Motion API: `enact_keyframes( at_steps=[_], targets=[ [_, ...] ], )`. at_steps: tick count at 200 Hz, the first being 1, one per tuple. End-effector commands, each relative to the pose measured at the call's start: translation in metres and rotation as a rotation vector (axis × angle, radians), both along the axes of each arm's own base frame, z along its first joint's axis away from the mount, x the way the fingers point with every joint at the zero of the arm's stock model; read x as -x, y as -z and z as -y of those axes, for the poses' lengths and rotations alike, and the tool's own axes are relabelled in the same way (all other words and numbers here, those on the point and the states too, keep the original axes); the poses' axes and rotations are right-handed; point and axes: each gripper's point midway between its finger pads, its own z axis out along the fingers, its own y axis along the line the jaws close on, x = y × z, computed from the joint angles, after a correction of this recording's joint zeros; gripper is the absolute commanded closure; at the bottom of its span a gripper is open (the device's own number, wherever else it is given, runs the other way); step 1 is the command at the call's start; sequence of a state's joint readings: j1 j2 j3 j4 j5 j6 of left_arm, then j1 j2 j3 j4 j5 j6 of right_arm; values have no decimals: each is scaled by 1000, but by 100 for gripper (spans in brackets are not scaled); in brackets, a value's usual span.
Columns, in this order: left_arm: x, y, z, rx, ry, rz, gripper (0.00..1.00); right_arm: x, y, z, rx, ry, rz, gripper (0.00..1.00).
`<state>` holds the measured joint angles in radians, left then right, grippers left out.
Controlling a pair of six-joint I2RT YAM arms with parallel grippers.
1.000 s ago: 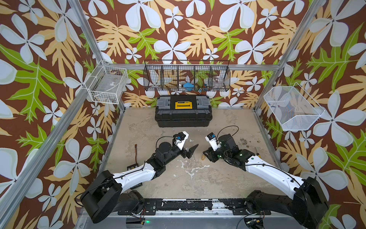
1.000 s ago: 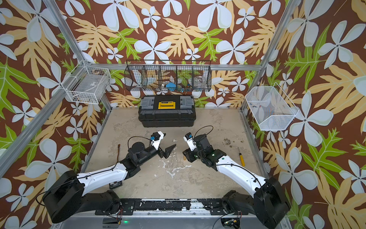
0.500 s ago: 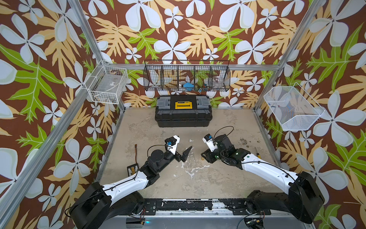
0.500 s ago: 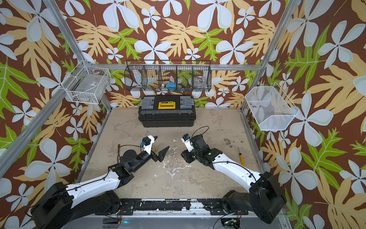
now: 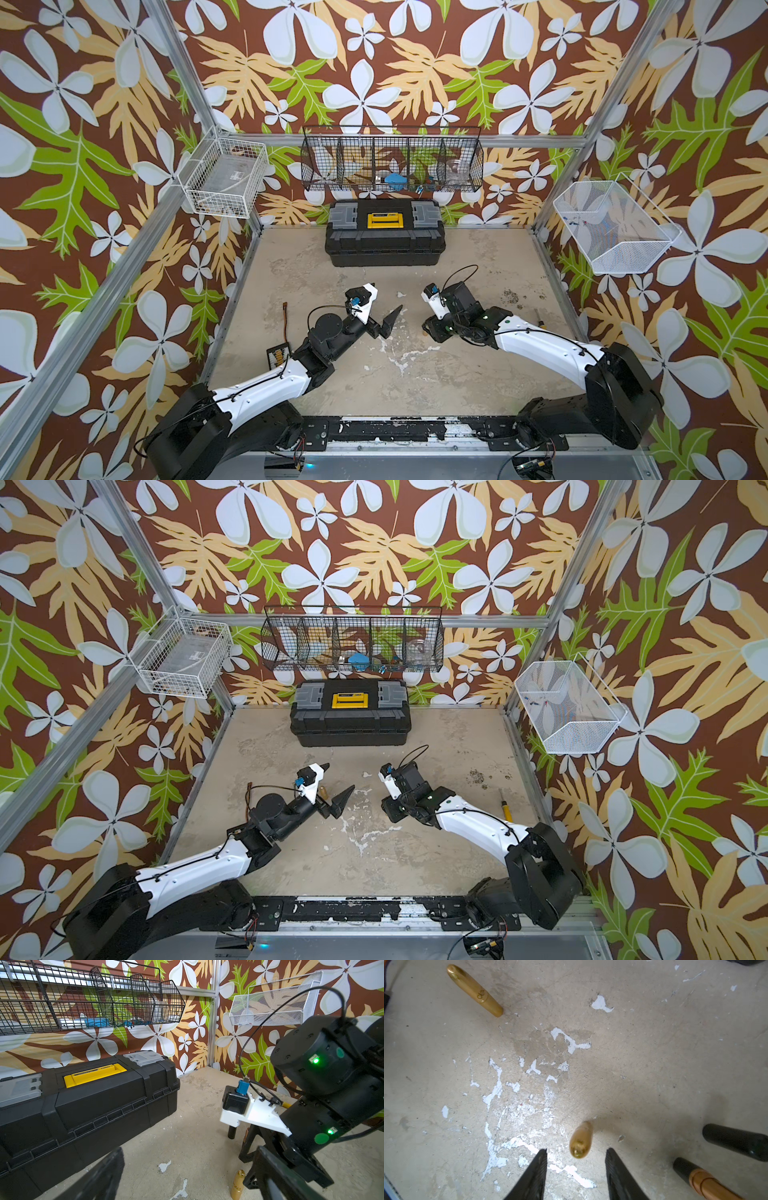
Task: Open the lipstick cap
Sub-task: Pick up the lipstick at the center of the board.
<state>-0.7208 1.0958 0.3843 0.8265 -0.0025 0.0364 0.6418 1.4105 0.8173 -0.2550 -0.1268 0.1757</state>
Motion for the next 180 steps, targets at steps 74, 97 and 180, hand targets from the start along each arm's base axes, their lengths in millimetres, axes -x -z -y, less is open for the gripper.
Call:
enact_keyframes(
  at_steps=[74,97,180],
  targets=[
    [-8,-2,-5,-46,-55,27,0,-5,19,-5,15,13,-43,64],
    [-10,-1,-7,-62,-70,25,0,-5,23,-5,21,14,-46,65],
    [-12,6,-3,-85,-59,1,0,-7,24,-6,27,11,-44,73]
  ],
)
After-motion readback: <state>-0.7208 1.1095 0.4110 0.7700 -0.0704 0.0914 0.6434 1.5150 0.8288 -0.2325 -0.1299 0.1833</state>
